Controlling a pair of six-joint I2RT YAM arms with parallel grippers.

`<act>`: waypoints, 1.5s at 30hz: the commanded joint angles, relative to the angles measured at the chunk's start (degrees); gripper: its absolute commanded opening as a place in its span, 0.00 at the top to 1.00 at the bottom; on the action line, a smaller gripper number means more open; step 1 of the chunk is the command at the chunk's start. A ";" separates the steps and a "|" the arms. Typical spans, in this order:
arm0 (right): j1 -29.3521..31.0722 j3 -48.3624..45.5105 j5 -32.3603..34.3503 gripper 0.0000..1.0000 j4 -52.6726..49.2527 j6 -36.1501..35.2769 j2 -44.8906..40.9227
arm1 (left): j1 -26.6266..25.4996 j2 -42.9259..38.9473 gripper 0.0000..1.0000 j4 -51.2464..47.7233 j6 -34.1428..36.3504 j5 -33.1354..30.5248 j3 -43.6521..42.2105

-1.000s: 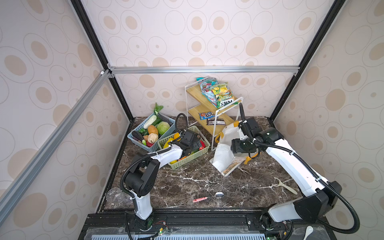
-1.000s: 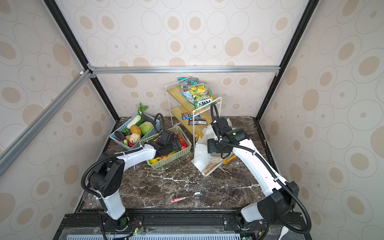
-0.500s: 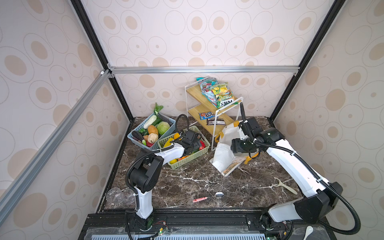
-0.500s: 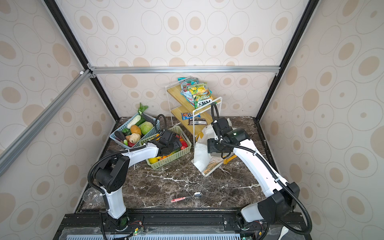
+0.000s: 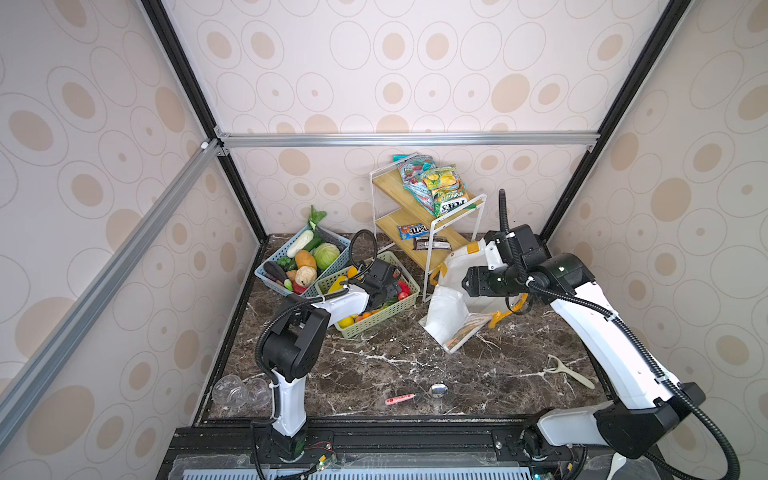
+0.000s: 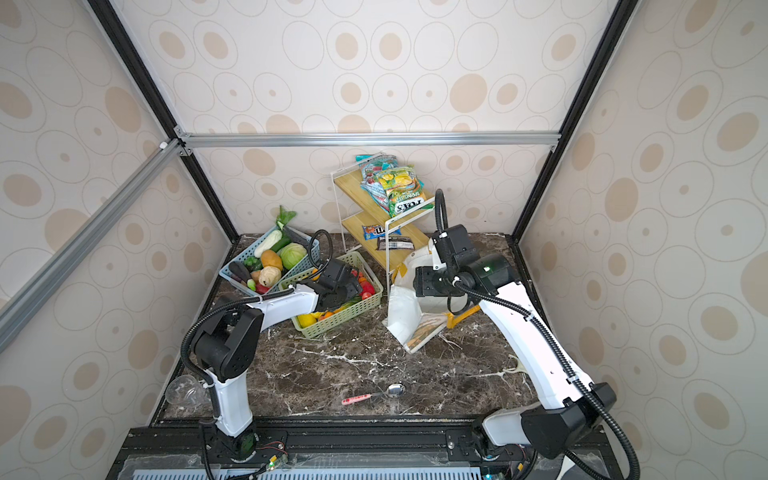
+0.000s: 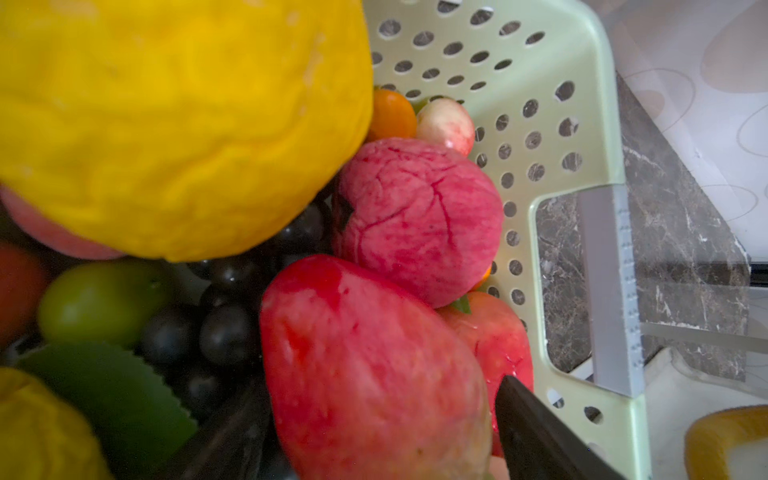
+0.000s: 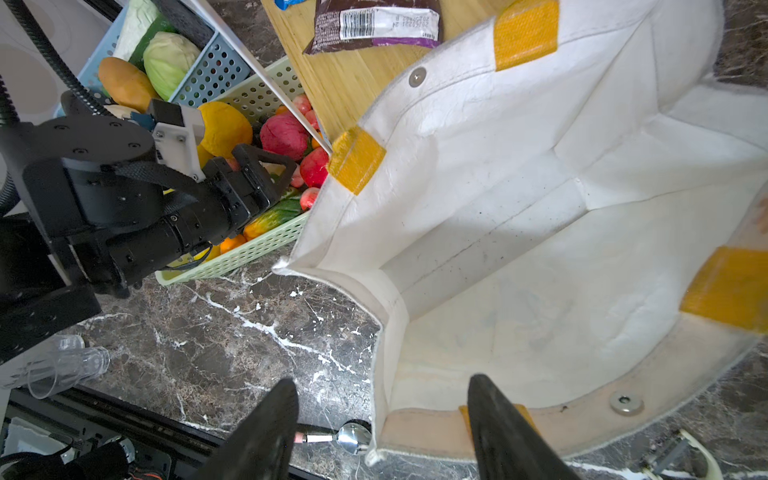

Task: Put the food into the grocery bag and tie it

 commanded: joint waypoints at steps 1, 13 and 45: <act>-0.26 -0.25 -0.78 0.32 -0.88 0.01 -0.32 | 0.60 0.25 0.15 0.08 -1.69 -1.14 1.47; -0.24 -1.06 -1.84 0.32 0.09 -0.51 -0.86 | 1.40 0.42 0.30 1.64 0.85 -0.32 2.35; 5.66 -16.49 -15.78 0.29 30.31 0.07 -5.48 | 3.28 -9.96 0.39 6.32 7.85 16.39 -1.87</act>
